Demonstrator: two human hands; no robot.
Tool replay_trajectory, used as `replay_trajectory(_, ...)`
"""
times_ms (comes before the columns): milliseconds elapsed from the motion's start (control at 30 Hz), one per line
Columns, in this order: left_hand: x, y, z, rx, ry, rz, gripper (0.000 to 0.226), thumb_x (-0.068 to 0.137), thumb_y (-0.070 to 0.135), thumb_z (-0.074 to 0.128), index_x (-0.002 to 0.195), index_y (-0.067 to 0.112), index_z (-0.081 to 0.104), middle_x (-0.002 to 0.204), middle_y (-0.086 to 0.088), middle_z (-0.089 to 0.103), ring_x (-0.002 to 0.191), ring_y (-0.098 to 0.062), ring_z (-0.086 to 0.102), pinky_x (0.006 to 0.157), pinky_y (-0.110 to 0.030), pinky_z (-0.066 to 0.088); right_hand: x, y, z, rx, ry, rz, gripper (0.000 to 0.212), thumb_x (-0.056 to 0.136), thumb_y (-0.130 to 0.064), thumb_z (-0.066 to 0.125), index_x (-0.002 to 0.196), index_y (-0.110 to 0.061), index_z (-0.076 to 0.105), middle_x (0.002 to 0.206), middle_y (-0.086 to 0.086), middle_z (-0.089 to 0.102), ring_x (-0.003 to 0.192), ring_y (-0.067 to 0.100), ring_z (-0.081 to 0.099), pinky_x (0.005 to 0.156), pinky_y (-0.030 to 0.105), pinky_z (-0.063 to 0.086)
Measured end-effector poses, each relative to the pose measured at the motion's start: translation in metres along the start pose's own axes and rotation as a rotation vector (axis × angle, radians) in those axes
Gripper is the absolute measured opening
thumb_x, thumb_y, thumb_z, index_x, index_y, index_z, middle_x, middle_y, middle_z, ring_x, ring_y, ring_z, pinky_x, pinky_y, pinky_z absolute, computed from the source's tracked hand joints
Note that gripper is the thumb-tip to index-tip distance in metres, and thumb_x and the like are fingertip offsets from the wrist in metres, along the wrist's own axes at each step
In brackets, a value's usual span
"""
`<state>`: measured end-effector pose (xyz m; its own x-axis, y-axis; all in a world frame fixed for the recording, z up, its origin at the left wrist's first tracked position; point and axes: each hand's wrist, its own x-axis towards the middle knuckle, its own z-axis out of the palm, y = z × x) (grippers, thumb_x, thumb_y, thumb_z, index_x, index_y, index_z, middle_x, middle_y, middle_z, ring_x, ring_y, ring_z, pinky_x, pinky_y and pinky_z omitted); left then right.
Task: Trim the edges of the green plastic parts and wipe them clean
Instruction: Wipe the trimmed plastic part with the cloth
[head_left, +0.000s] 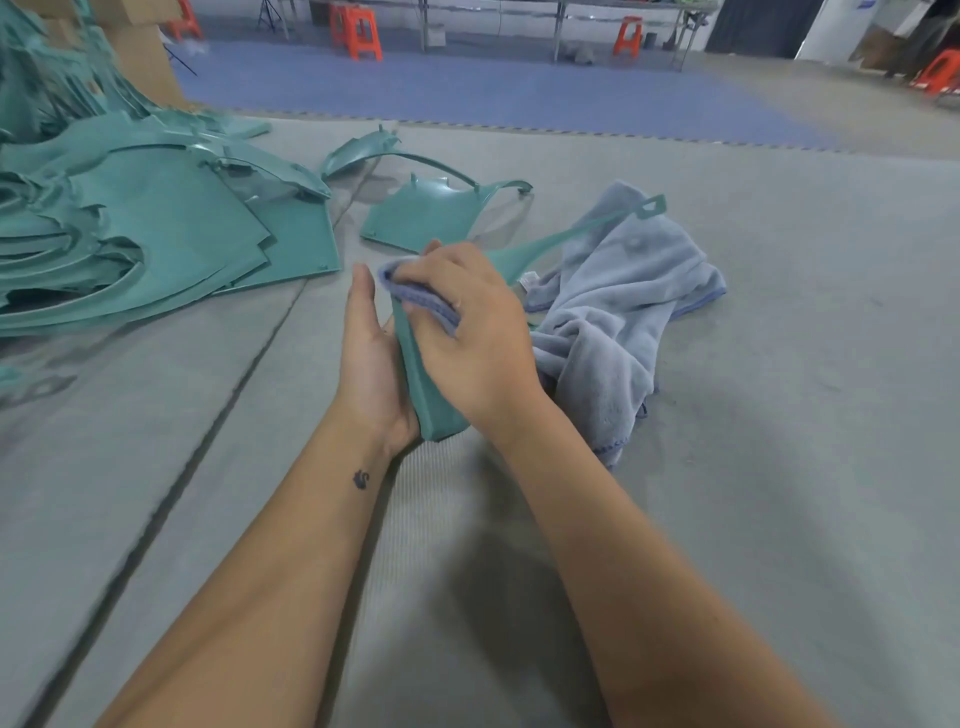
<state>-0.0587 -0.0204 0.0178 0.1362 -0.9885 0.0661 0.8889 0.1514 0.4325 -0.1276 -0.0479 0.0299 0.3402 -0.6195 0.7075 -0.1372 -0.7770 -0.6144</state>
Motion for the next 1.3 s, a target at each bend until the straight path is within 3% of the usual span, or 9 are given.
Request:
replay_trajectory(300,0.0,0.01,-0.012,0.099,0.109,0.035,0.062,0.094,0.058,0.038,0.088,0.011,0.079,0.081,-0.003,0.071,0.084,-0.016,0.072,0.078,-0.03,0.057,-0.003,-0.005,0.004,-0.018,-0.156,0.183,0.017,0.071,-0.004,0.061,0.079,-0.012,0.074,0.084,0.002,0.066,0.083,0.022,0.062,0.076,0.044,0.05)
replay_trajectory(467,0.0,0.016,-0.012,0.201,0.202,0.11,0.031,0.097,0.036,0.044,0.102,0.017,0.068,0.081,-0.006,0.071,0.077,-0.021,0.071,0.077,-0.034,0.059,-0.005,-0.003,0.001,0.043,-0.244,0.341,0.017,0.07,-0.008,0.063,0.07,-0.024,0.071,0.07,-0.01,0.06,0.076,0.017,0.059,0.07,0.032,0.046)
replay_trajectory(633,0.003,0.023,-0.018,0.25,0.286,0.119,0.049,0.1,0.019,0.039,0.071,0.021,0.078,0.077,-0.004,0.074,0.068,-0.018,0.072,0.061,-0.026,0.058,-0.007,-0.001,0.0,0.036,-0.429,0.388,0.022,0.073,-0.004,0.068,0.066,-0.025,0.067,0.067,-0.009,0.06,0.071,0.017,0.057,0.065,0.031,0.043)
replay_trajectory(800,0.004,0.021,-0.022,0.267,0.354,0.083,0.055,0.103,0.032,0.038,0.069,0.013,0.078,0.076,-0.007,0.075,0.069,-0.02,0.073,0.055,-0.028,0.057,-0.004,-0.003,-0.005,0.005,-0.589,0.374,0.021,0.073,-0.001,0.068,0.063,-0.019,0.066,0.054,-0.014,0.054,0.057,0.004,0.046,0.056,0.019,0.033)
replay_trajectory(933,0.005,0.022,-0.021,0.258,0.422,0.093,0.043,0.103,0.035,0.039,0.09,0.011,0.073,0.079,-0.008,0.075,0.07,-0.021,0.073,0.054,-0.028,0.057,-0.003,-0.005,-0.004,0.023,-0.635,0.372,0.038,0.069,0.004,0.066,0.048,-0.023,0.051,0.062,0.003,0.054,0.059,0.012,0.042,0.058,0.027,0.031)
replay_trajectory(1067,0.006,0.022,-0.021,0.247,0.402,0.114,0.063,0.104,0.036,0.036,0.06,0.018,0.078,0.074,-0.007,0.075,0.067,-0.02,0.073,0.052,-0.029,0.057,-0.002,-0.007,-0.009,0.04,-0.679,0.408,0.017,0.053,-0.007,0.057,0.045,-0.018,0.048,0.058,0.01,0.049,0.059,0.015,0.041,0.054,0.025,0.029)
replay_trajectory(1167,0.008,0.027,-0.018,0.217,0.453,0.154,0.043,0.103,0.035,0.038,0.089,0.02,0.076,0.083,-0.009,0.075,0.074,-0.025,0.073,0.058,-0.034,0.058,-0.001,-0.001,-0.018,-0.015,-0.758,0.474,0.025,0.054,0.001,0.054,0.039,-0.017,0.045,0.045,0.001,0.04,0.051,0.012,0.036,0.05,0.023,0.027)
replay_trajectory(1233,0.009,0.031,-0.018,0.189,0.446,0.18,0.044,0.103,0.035,0.037,0.091,0.016,0.075,0.085,-0.009,0.075,0.075,-0.025,0.073,0.064,-0.037,0.057,0.001,0.001,-0.024,0.027,-0.707,0.501,0.036,0.056,0.01,0.052,0.035,-0.019,0.044,0.038,-0.006,0.034,0.044,0.006,0.032,0.047,0.021,0.026)
replay_trajectory(1300,0.008,0.033,-0.02,0.165,0.412,0.201,0.062,0.103,0.032,0.036,0.062,0.014,0.078,0.076,-0.008,0.075,0.068,-0.024,0.073,0.061,-0.036,0.055,0.004,0.001,-0.029,0.245,-0.476,0.57,0.027,0.051,0.003,0.049,0.037,-0.019,0.042,0.04,-0.007,0.031,0.043,0.007,0.031,0.044,0.019,0.025)
